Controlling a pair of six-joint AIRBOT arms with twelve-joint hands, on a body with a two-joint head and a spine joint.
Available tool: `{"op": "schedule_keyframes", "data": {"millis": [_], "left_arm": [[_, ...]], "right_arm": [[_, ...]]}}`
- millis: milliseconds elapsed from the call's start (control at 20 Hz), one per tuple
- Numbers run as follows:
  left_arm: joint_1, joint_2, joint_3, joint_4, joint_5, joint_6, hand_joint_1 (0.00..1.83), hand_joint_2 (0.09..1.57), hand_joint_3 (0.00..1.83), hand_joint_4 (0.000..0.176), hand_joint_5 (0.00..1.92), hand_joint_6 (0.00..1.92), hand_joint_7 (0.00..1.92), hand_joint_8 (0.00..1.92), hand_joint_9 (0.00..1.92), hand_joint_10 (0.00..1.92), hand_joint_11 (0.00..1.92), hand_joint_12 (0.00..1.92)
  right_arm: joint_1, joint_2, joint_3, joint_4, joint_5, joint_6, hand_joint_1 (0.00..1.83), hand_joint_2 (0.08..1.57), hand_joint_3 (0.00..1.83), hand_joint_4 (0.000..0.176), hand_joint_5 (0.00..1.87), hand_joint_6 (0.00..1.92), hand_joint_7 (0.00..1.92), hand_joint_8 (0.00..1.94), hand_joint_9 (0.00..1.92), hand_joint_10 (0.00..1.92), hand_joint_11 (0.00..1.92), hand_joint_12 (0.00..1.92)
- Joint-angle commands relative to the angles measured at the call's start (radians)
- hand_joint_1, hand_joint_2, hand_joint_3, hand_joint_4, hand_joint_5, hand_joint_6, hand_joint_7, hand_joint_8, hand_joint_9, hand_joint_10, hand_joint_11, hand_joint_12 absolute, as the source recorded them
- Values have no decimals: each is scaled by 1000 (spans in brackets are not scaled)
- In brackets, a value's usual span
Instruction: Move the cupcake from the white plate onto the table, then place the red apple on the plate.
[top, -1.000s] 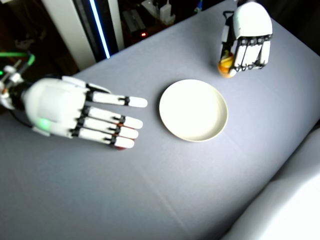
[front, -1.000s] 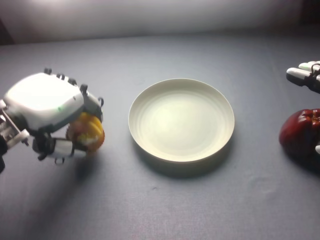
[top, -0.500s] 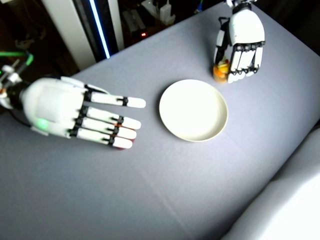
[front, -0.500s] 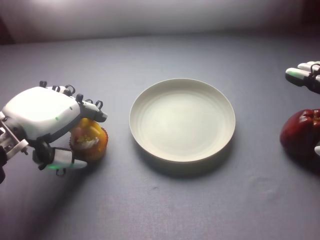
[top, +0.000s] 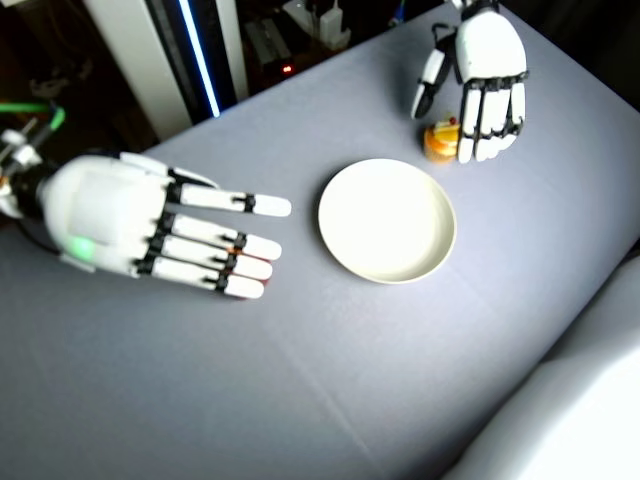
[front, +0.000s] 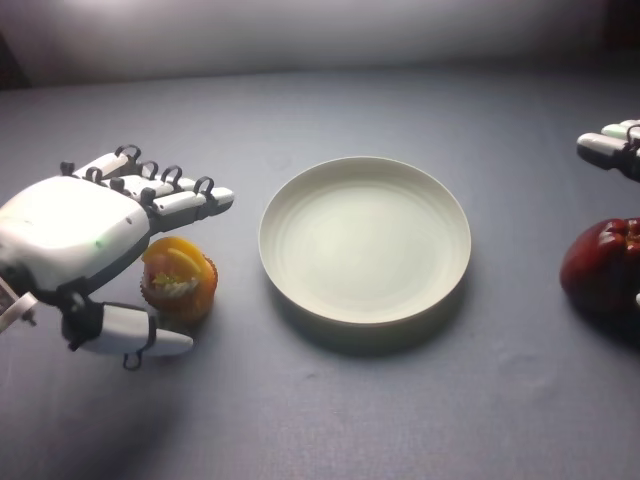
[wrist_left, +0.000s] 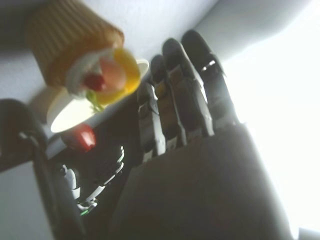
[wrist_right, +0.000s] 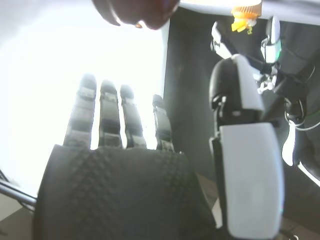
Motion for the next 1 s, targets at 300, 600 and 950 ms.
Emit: {"op": "schedule_keyframes", "data": {"millis": [300,600,950], "left_arm": [[65,82,-101,11,-379,1,738,861,2,176,0,0,0,0,0,0,0,0],[140,108,-142,-23,-471,-5,795,870,5,119,0,0,0,0,0,0,0,0],[164,102,-140,-37,-480,-36,867,884,6,149,0,0,0,0,0,0,0,0]], "right_arm": [[56,-7,81,-40,-130,6,995,887,0,176,0,0,0,0,0,0,18,8],[175,-59,132,-180,-276,15,1159,849,0,167,54,17,40,13,35,13,63,28],[219,-96,166,-236,-359,16,1401,1027,6,0,1219,447,1038,761,1112,936,1014,1012]]}}
